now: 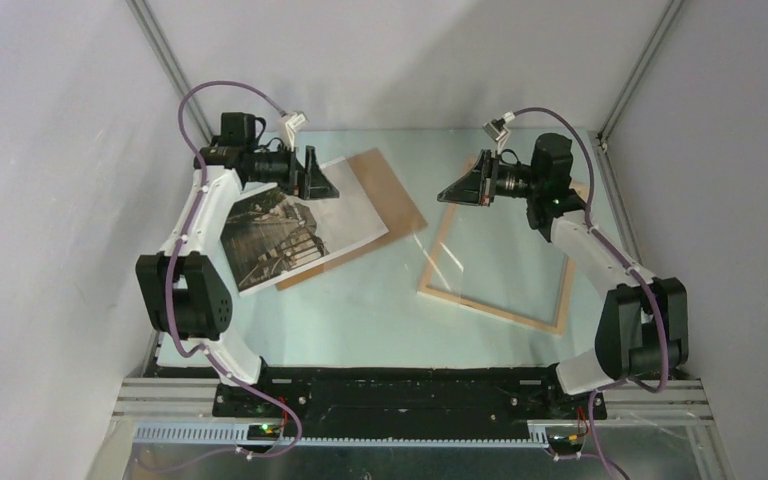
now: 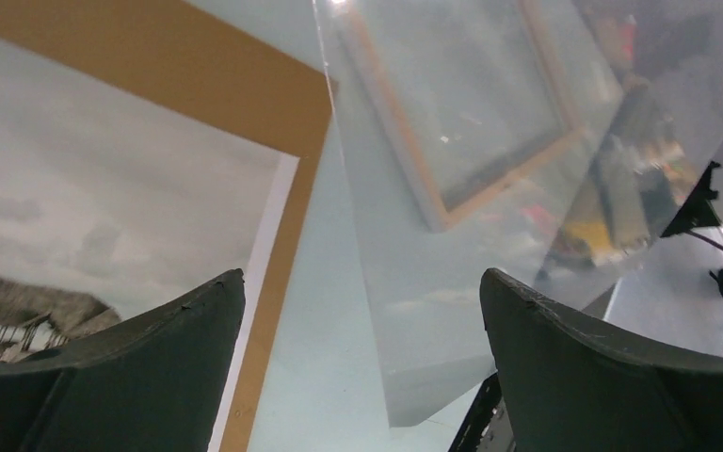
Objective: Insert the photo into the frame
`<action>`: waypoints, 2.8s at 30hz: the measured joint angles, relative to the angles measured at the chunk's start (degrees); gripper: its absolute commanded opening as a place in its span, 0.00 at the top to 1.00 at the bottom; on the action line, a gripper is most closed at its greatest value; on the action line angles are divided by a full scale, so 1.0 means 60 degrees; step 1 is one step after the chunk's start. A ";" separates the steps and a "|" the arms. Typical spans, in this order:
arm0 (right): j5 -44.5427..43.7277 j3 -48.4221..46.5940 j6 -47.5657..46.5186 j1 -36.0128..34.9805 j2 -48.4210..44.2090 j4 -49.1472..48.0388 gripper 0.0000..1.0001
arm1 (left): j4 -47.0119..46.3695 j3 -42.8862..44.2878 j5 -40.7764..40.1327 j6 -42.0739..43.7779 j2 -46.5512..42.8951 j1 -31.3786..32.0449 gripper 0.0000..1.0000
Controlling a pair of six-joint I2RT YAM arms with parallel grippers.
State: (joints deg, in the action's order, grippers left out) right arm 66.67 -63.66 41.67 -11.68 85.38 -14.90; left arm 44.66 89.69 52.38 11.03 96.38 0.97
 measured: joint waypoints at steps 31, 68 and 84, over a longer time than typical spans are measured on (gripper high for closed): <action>-0.0350 0.0186 0.0317 0.0328 -0.0710 -0.0219 1.00 | -0.0036 -0.0583 0.3064 0.0630 0.0120 0.0787 0.32; -0.1596 0.0863 -0.1683 0.0583 -0.0758 0.1053 0.44 | -0.0069 -0.0885 0.2794 -0.0583 -0.0051 0.0965 1.00; -0.4339 0.1038 -0.2925 0.0980 -0.1322 0.3166 0.17 | 0.0004 -0.1399 0.1311 -0.1504 -0.2186 0.0240 1.00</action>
State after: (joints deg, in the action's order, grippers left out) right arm 40.64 -57.43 24.12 -5.80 77.45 4.10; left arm 44.69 81.30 60.25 2.00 83.26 2.42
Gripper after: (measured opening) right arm 0.839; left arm 0.007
